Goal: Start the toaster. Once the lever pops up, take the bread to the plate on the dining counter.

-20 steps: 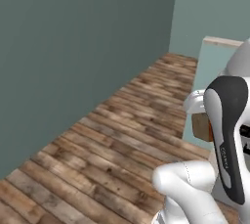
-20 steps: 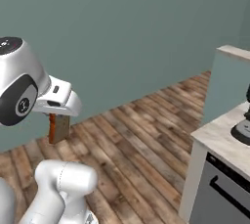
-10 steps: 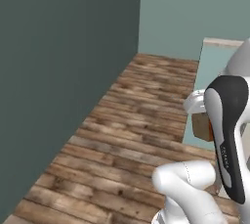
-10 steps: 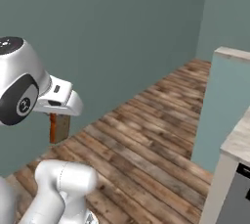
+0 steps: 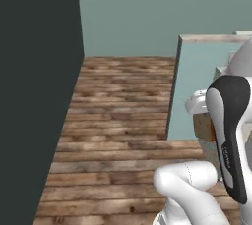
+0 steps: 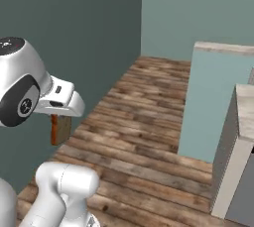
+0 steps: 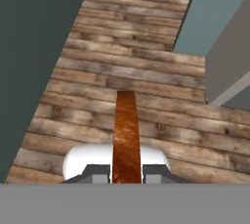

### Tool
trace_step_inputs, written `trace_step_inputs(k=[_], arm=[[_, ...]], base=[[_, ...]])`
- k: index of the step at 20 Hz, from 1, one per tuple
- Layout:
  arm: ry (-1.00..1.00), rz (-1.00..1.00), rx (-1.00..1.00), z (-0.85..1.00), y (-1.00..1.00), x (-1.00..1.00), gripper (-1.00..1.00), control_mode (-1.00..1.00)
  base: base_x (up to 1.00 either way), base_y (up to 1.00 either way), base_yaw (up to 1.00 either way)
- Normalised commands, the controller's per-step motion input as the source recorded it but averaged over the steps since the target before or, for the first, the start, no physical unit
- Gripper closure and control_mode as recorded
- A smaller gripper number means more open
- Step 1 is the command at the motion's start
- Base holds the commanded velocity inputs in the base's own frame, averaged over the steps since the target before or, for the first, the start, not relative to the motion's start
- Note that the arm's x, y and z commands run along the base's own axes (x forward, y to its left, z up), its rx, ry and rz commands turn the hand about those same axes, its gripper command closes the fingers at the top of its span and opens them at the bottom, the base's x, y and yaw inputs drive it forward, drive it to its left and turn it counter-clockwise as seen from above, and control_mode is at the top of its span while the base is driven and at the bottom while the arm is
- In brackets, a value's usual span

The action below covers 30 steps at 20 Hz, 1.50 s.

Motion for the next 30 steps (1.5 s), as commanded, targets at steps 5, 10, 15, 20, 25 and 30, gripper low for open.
trace_step_inputs(k=[5,10,15,20,25,30], arm=[[0.00,0.00,0.00,0.00,0.00,0.00,1.00,1.00],[0.00,0.00,0.00,0.00,0.00,0.00,1.00,1.00],[0.00,0.00,0.00,0.00,0.00,0.00,1.00,1.00],[0.00,0.00,0.00,0.00,0.00,0.00,1.00,1.00],[0.00,0.00,0.00,0.00,0.00,0.00,1.00,1.00],[0.00,0.00,0.00,0.00,0.00,0.00,1.00,1.00]], base=[[0.32,0.69,-0.67],[0.49,0.77,-0.61],[0.95,0.98,-0.32],[1.00,0.98,-0.19],[1.00,0.77,-0.18],[1.00,0.52,-0.27]])
